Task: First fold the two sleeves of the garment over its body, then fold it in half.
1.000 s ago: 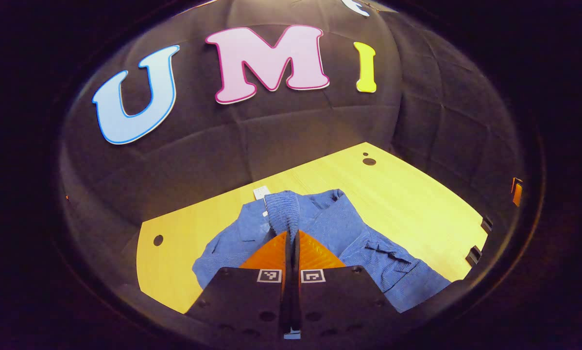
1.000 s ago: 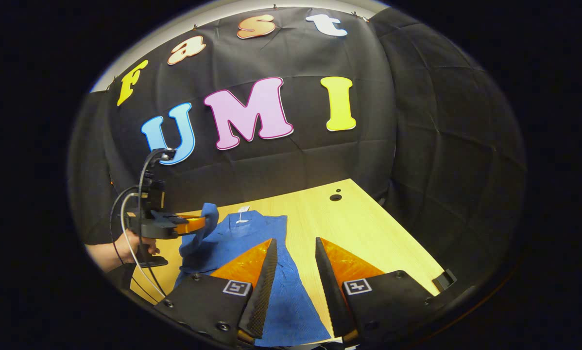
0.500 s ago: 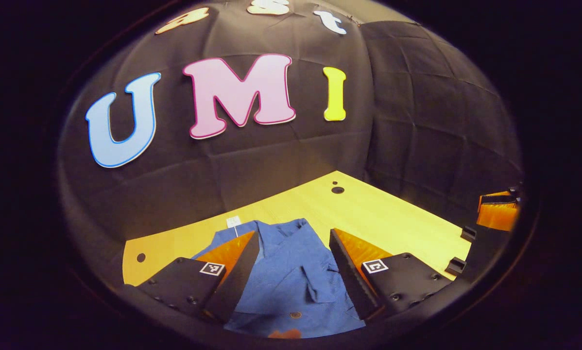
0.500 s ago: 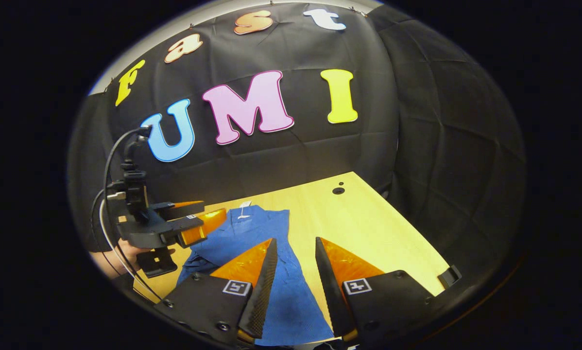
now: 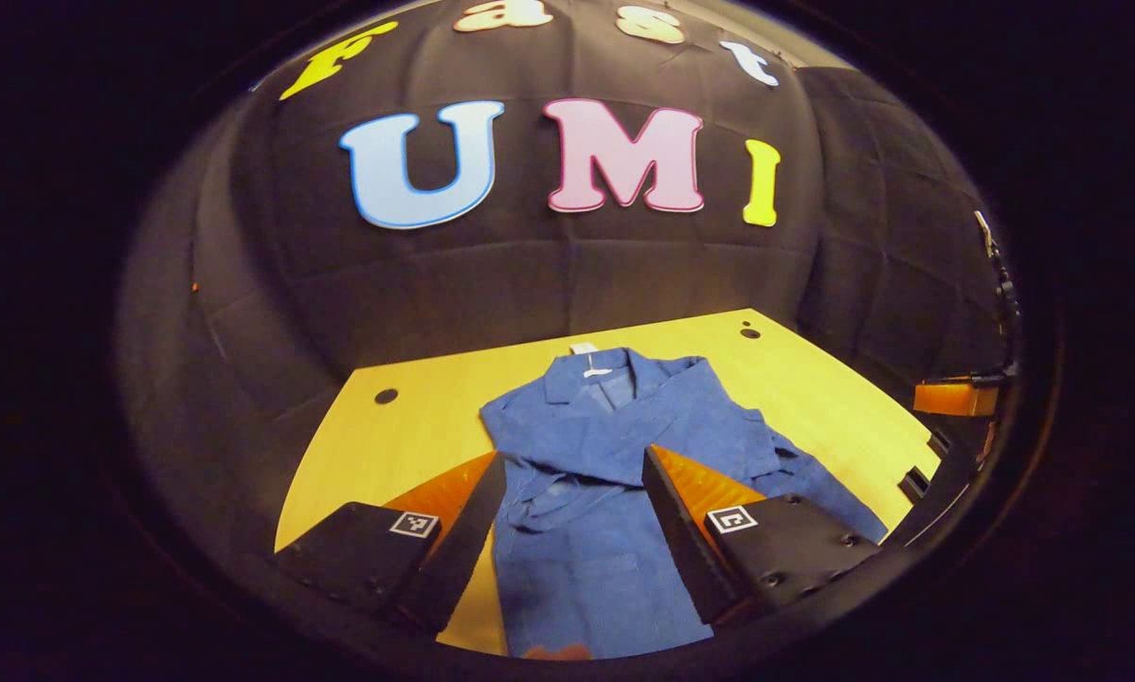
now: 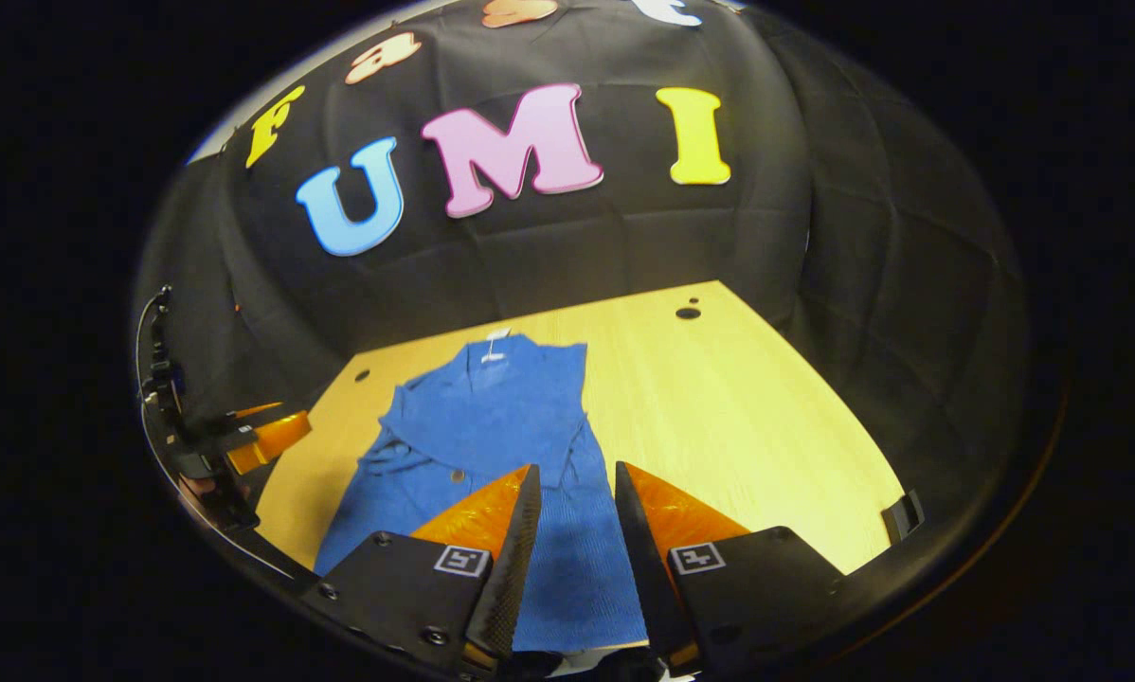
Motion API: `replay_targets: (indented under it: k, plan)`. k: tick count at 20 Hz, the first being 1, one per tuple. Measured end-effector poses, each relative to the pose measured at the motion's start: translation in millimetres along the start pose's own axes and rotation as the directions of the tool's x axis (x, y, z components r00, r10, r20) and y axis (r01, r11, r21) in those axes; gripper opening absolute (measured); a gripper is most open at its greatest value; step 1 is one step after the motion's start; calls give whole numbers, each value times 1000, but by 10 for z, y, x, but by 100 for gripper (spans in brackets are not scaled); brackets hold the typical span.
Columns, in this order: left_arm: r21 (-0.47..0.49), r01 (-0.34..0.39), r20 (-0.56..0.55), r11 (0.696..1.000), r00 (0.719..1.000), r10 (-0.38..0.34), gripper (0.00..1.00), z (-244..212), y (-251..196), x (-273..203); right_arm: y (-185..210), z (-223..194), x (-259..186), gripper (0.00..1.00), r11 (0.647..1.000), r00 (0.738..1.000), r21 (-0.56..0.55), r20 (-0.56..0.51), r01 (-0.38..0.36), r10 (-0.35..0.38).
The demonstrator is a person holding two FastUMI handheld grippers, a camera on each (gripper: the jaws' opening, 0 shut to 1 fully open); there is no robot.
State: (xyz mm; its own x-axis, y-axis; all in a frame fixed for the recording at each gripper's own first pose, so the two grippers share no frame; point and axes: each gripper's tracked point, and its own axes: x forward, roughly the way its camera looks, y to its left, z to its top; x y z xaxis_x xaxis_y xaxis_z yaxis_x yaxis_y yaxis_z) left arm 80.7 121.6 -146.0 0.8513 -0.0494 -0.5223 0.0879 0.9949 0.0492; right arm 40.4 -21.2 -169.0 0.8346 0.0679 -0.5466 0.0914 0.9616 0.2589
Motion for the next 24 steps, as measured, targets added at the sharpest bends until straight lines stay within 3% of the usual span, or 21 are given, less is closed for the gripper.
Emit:
replay_targets:
  k: [2, 5, 8, 13, 16, 17, 20, 21, 24]
  plan:
    - [-74, -51, -63, 996, 997, 46, 85, -429, 128, -132, -13, -237, 46, 55, 1000, 998, -20, -54, -10, 9]
    - [-72, -101, -149, 992, 985, 89, 86, -935, 215, -211, -20, -594, 58, 55, 999, 988, -35, -152, -28, 23]
    - [-105, -91, -222, 990, 973, 65, 85, -1320, 205, -224, -50, -894, 63, 55, 998, 974, -58, -227, -34, 20]
    - [-183, -113, -379, 977, 925, 36, 86, -1955, 262, -167, -215, -1327, 72, 56, 1000, 936, -24, -352, 10, -18]
    - [-172, -126, -444, 977, 895, 37, 86, -2163, 302, -157, -236, -1462, 63, 56, 999, 921, -33, -389, 18, -29]
    - [-164, -132, -454, 978, 890, 44, 86, -2182, 315, -151, -255, -1496, 69, 47, 999, 916, -40, -400, 19, -33]
    - [-151, -103, -453, 983, 891, 23, 86, -2153, 291, -157, -320, -1575, 100, 55, 998, 905, -35, -423, 45, -56]
    - [-149, -92, -453, 985, 892, 15, 89, -2151, 291, -161, -354, -1594, 112, 48, 998, 899, -33, -432, 58, -66]
    - [-107, -89, -460, 990, 887, 30, 86, -2166, 306, -148, -419, -1672, 136, 48, 996, 885, -44, -457, 79, -91]
